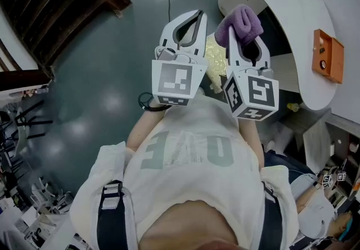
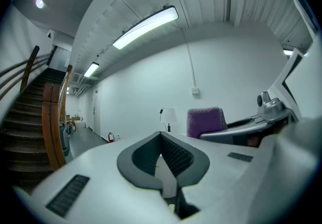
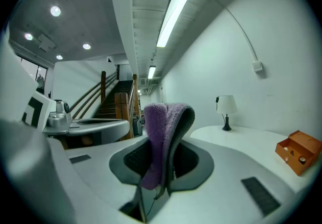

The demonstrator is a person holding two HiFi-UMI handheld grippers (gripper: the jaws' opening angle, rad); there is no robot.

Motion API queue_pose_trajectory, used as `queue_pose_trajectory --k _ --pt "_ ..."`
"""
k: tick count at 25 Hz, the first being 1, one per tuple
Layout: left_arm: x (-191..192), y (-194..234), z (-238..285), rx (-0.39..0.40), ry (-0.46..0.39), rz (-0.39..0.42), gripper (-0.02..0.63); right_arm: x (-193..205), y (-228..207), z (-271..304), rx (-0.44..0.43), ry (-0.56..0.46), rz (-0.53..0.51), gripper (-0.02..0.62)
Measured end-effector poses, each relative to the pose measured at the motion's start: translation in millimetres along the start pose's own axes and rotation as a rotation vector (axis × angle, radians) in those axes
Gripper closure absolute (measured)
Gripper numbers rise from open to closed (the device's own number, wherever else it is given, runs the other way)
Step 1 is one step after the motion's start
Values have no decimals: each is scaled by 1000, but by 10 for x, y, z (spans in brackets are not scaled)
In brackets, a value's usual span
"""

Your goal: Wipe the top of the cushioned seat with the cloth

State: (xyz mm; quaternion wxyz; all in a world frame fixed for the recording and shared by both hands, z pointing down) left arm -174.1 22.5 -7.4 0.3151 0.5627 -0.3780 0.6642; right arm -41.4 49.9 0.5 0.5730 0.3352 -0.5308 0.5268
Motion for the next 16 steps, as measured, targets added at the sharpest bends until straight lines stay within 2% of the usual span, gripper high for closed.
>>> queue_pose_trajectory --k 9,16 --pt "17 53 -80 -8 -11 3 600 46 72 -48 2 0 -14 502" --pt "39 127 -44 -47 3 -4 600 67 69 20 -24 16 -34 502"
Point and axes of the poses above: the fingertips, and each gripper's own axes: z forward along the fingers, y to its left, x out of its underside, the point moved 7 cm from there along -z, backward along the fingers, and after that the axes turned 6 degrees about z, right-handed, at the moved point
